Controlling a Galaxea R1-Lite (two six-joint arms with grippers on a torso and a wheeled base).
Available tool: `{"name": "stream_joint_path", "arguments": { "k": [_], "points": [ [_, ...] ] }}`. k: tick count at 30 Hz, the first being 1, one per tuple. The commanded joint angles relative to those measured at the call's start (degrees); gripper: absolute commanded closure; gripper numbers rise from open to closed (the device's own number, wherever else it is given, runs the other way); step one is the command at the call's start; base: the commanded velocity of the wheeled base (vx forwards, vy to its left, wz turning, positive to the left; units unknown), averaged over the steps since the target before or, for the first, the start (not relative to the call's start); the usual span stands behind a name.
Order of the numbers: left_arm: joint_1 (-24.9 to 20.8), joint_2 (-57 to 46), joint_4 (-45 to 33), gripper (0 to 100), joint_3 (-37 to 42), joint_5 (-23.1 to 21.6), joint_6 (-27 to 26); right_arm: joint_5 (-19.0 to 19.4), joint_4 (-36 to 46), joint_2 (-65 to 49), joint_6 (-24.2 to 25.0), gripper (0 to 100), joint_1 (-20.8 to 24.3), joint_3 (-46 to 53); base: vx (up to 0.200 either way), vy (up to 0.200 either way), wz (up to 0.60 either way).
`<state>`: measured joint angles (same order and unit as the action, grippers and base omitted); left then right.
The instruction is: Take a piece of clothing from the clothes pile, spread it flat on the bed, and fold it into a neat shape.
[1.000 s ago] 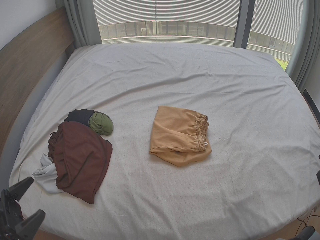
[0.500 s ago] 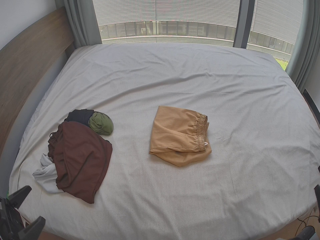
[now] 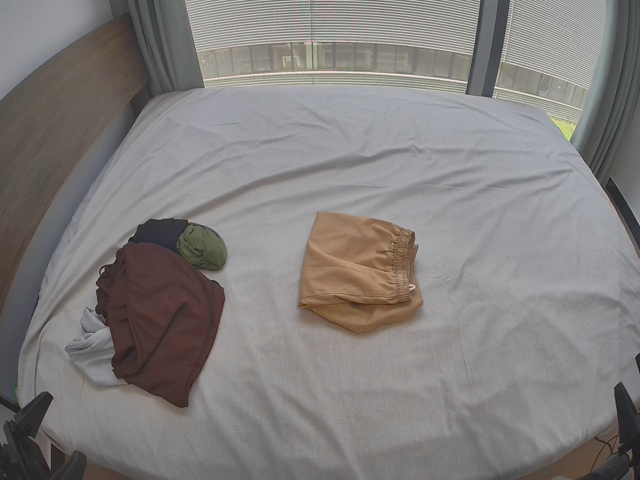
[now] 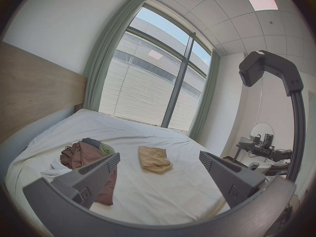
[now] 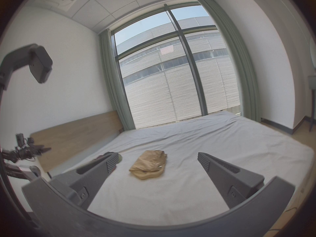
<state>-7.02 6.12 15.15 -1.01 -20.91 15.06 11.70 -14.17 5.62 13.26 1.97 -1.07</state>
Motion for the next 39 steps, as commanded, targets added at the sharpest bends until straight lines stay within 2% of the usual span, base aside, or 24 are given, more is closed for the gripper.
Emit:
{"name": "stream_joint_path", "arguments": {
  "k": [1,3,7,9,11,14,17,19,23,24,25,26,27,30,32,34,36,39],
  "points": [
    [0.9,-0.9,-1.1,0,1.0,0.6,-0.1,0.5,2.0,-1.0,-3.6,0,-4.6,1.0,0.0,0.0,0.0],
    [0.9,-0.9,-1.2,0,1.0,1.1,-1.8,0.4,2.2,-1.0,-4.5,0,-4.5,1.1,0.0,0.0,0.0],
    [1.1,-0.8,-2.1,0,1.0,6.1,-8.1,-1.1,3.9,-1.0,-8.1,0,-4.6,1.1,0.0,0.0,0.0],
    [2.9,-1.0,-3.5,0,1.0,7.5,-10.4,-5.6,5.0,-1.0,-11.6,0,-4.5,1.1,0.0,0.0,0.0],
    [5.4,-2.2,-6.3,0,1.0,6.9,-11.5,-11.2,6.2,-1.0,-12.8,0,-4.3,1.1,0.0,0.0,0.0],
    [7.0,-6.1,-11.5,0,1.0,4.5,-12.4,-14.3,9.9,-5.3,-13.3,0,-2.4,1.1,0.0,0.0,0.0],
    [7.0,-6.1,-11.2,0,1.0,4.6,-12.2,-14.2,9.7,-4.6,-13.2,0,-2.1,1.1,0.0,0.0,0.0],
    [7.0,-6.1,-11.1,0,1.0,6.3,-12.7,-14.2,9.5,-4.8,-13.2,0,-2.2,1.1,0.0,0.0,0.0],
    [7.0,-6.1,-11.7,0,1.0,15.0,-14.7,-14.3,9.6,-4.8,-13.2,0,-2.0,1.1,0.0,0.0,0.0],
    [7.0,-6.1,-11.8,0,1.0,15.9,-14.8,-14.3,9.7,-4.8,-13.1,0,-2.0,1.1,0.0,0.0,0.0],
    [7.0,-6.1,-13.3,0,1.0,19.9,-15.9,-14.3,9.7,-4.8,-13.0,0,-2.0,1.1,0.0,0.0,0.0],
    [7.0,-6.1,-13.3,0,1.0,19.9,-15.9,-14.3,9.7,-4.8,-13.0,0,-2.0,1.1,0.0,0.0,0.0],
    [7.0,-6.1,-16.4,0,0.9,22.9,-15.2,-14.4,9.7,-4.7,-13.4,0,-2.2,1.1,0.0,0.0,0.0],
    [7.0,-6.1,-15.2,0,1.0,22.4,-15.3,-16.0,9.8,-4.7,-13.8,0,-2.1,1.1,0.0,0.0,0.0],
    [7.0,-6.1,-15.2,0,1.0,22.3,-15.6,-19.3,9.9,-4.8,-13.9,0,-2.0,1.1,0.0,0.0,0.0],
    [6.9,-6.1,-15.2,0,1.0,22.2,-15.7,-20.0,9.9,-4.8,-13.9,0,-2.0,1.1,0.0,0.0,0.0],
    [6.9,-6.1,-15.2,0,1.0,22.1,-15.8,-19.1,9.9,-4.7,-13.9,0,-2.1,1.1,0.0,0.0,0.0],
    [6.8,-6.1,-15.2,0,1.0,21.9,-16.0,-15.2,9.7,-4.8,-12.9,0,-2.1,1.1,0.0,0.0,0.0]
  ]
}}
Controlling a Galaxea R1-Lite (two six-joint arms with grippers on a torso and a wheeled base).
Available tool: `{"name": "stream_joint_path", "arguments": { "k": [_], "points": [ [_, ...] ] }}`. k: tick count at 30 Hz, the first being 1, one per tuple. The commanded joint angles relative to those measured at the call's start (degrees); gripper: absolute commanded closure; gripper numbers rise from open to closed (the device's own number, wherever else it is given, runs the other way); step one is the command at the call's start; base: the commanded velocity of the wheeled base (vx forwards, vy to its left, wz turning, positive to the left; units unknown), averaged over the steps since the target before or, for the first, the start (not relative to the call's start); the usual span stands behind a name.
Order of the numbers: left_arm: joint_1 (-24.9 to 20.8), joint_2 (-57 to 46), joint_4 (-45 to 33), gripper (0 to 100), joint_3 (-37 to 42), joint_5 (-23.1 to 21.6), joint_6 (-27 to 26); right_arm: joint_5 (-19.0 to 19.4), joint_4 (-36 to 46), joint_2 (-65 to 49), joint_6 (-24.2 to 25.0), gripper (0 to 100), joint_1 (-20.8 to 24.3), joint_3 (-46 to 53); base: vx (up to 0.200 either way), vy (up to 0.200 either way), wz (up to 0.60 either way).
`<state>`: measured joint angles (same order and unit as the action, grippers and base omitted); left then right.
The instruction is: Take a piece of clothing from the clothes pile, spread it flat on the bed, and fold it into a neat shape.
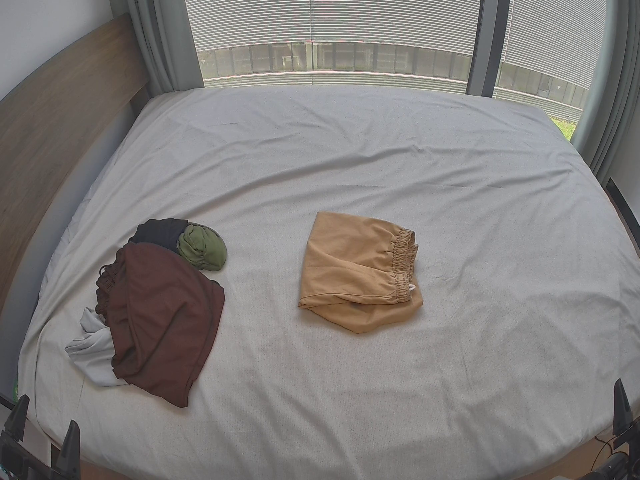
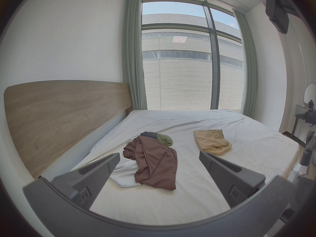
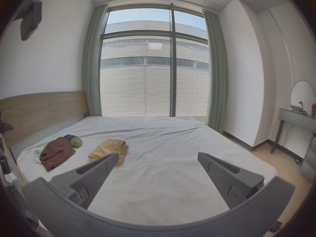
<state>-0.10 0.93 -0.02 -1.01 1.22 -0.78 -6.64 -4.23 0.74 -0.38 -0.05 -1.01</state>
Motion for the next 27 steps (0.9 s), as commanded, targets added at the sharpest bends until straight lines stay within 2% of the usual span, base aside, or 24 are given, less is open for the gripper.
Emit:
{"name": "stream_joint_path", "arguments": {
  "k": [1,3,6,8,9,10,15,27],
  "points": [
    [-0.1,-0.9,-0.1,0,1.0,-0.3,-0.2,3.1,-0.3,0.0,0.9,0,0.0,1.0,0.0,0.0,0.0],
    [-0.1,-0.9,-0.1,0,1.0,-0.2,0.0,3.1,-0.3,0.0,0.7,0,0.0,1.0,0.0,0.0,0.0],
    [0.0,-0.9,-0.1,0,1.0,-0.2,0.1,3.1,-0.1,0.1,-2.1,0,0.0,1.0,0.0,0.0,0.0],
    [-0.1,-0.9,-0.1,0,1.0,-0.2,0.1,4.9,0.1,0.1,-1.3,0,0.0,1.0,0.0,0.0,0.0],
    [-0.1,-0.9,-0.1,0,1.0,-0.2,0.1,6.9,2.7,0.1,1.2,0,0.0,1.0,0.0,0.0,0.0],
    [-0.1,-0.9,-0.1,0,1.0,-0.2,0.0,7.3,6.1,0.0,1.4,0,0.1,0.6,0.0,0.0,0.0],
    [0.0,-0.9,-0.1,0,1.0,-0.2,0.2,5.1,4.0,0.1,1.1,0,-0.1,1.0,0.0,0.0,0.0],
    [-0.1,-0.9,-0.1,0,1.0,-0.3,0.5,5.8,4.1,0.0,0.7,0,0.0,1.0,0.0,0.0,0.0]
  ]
}}
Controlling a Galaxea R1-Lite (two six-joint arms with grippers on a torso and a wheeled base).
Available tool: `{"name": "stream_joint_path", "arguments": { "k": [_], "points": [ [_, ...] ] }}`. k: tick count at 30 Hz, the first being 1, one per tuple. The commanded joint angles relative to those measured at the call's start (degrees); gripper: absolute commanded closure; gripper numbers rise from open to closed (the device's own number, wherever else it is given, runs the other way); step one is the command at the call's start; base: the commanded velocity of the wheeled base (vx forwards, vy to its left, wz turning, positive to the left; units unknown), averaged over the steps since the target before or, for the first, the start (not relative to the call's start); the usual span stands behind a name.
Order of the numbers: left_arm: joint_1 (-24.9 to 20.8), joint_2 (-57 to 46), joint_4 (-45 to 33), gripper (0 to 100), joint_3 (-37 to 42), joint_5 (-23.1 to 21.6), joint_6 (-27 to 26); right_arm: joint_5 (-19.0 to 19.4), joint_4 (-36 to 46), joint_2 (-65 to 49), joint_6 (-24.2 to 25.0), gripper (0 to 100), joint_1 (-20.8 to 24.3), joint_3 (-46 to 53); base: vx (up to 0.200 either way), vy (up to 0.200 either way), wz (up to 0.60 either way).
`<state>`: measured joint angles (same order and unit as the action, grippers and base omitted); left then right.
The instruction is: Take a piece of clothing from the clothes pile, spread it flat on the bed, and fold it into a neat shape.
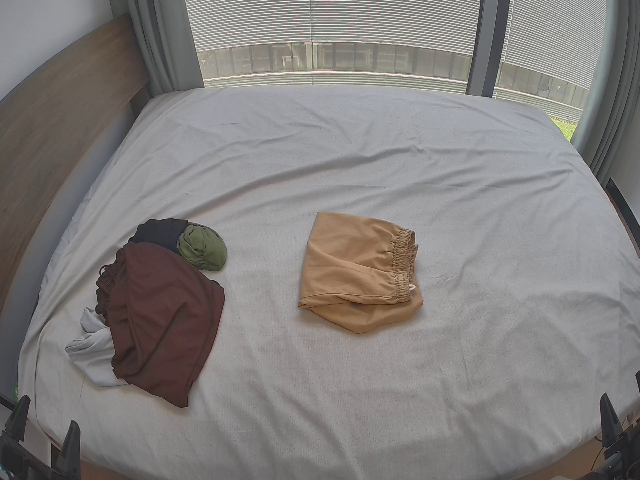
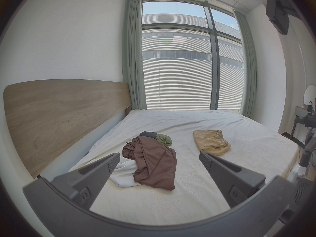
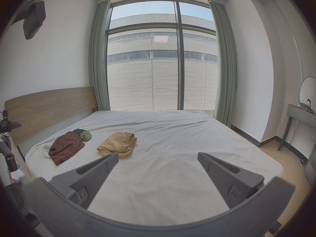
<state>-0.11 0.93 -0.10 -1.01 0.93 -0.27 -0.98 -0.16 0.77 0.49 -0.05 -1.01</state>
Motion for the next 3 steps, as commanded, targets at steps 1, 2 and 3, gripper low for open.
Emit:
{"name": "stream_joint_path", "arguments": {
  "k": [1,2,3],
  "points": [
    [0.0,-0.9,0.0,0,1.0,0.0,0.0,0.1,0.0,0.0,-0.1,0,0.0,1.0,0.0,0.0,0.0],
    [0.0,-0.9,0.0,0,1.0,0.0,0.0,0.2,0.0,0.1,-0.1,0,0.0,1.0,0.0,0.0,0.0],
    [-0.1,-0.9,0.0,0,1.0,0.0,0.0,0.1,0.0,0.1,-0.1,0,0.0,1.0,0.0,0.0,0.0]
  ]
}}
